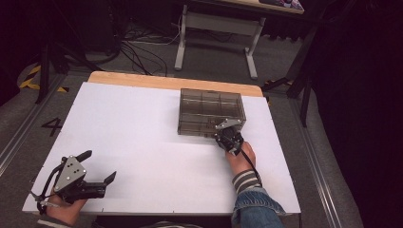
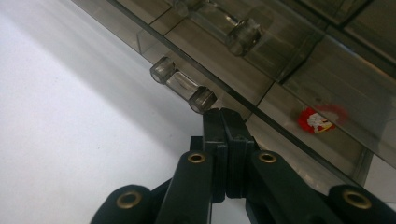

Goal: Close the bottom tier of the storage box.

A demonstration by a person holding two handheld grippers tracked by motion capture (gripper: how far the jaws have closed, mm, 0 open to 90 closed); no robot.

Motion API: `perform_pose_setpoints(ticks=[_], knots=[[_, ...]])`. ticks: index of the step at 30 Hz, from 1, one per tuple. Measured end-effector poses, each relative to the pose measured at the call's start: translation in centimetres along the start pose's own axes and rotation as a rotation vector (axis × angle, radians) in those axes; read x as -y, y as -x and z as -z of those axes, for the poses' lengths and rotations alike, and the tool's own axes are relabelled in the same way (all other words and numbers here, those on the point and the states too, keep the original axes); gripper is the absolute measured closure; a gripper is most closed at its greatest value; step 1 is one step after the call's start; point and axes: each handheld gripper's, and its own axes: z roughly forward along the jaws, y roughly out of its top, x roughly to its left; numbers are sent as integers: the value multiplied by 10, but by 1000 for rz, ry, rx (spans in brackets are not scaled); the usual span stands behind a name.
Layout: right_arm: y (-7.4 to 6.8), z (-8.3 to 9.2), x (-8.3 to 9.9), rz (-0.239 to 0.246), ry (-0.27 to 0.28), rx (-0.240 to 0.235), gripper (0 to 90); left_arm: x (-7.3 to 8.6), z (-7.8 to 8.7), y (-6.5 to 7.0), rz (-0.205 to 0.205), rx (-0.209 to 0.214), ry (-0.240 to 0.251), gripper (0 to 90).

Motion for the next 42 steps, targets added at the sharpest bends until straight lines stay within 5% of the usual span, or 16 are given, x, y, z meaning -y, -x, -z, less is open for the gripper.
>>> perform_pose_setpoints(ticks=[12,42], knots=[[2,-4,-3,-19,59,25,887,1,1,0,-7,-12,0,4],[2,0,-3,-30,72,38,860,0,0,0,-5,-6,-1,4]])
